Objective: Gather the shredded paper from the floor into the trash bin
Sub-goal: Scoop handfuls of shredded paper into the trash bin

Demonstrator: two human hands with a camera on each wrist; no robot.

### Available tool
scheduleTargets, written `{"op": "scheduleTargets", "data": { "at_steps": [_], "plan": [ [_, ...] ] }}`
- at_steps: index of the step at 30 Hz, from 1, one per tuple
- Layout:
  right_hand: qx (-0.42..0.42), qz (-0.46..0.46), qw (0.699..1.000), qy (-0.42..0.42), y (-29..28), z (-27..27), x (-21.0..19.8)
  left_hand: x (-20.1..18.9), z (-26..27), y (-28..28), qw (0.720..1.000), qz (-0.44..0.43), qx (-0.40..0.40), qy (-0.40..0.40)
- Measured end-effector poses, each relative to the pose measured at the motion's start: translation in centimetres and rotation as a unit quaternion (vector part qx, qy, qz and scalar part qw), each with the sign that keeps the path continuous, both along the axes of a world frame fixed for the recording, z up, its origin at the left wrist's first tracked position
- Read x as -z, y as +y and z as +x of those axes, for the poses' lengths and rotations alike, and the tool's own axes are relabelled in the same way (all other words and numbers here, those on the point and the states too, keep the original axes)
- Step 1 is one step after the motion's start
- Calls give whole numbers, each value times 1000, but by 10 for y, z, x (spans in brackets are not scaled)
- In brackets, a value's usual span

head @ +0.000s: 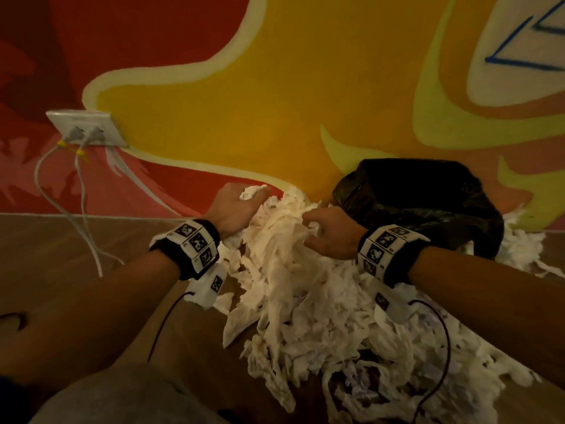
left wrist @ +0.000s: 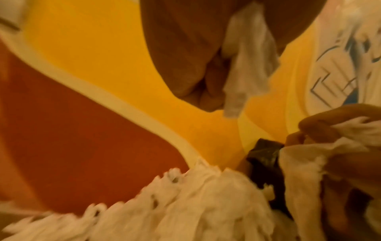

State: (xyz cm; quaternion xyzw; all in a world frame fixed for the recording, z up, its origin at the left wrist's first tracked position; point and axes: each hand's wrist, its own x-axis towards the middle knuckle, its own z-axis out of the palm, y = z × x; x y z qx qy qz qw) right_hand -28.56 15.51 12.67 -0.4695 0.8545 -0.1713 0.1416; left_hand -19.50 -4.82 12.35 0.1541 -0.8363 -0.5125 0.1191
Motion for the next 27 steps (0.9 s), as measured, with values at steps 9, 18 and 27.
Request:
{"op": "scheduleTargets", "data": {
  "at_steps": [9,18,27],
  "plan": [
    [126,-110,982,-92,3,-32,-69,-86,-60,27,996,16,23,85],
    [182,-153,968,82,59,-70,-121,-119,-119,64,993,-9,-57,102],
    [264,-272,922,82,126,-132,-149,-118,-140,110,996,79,-25,46]
  ]
}}
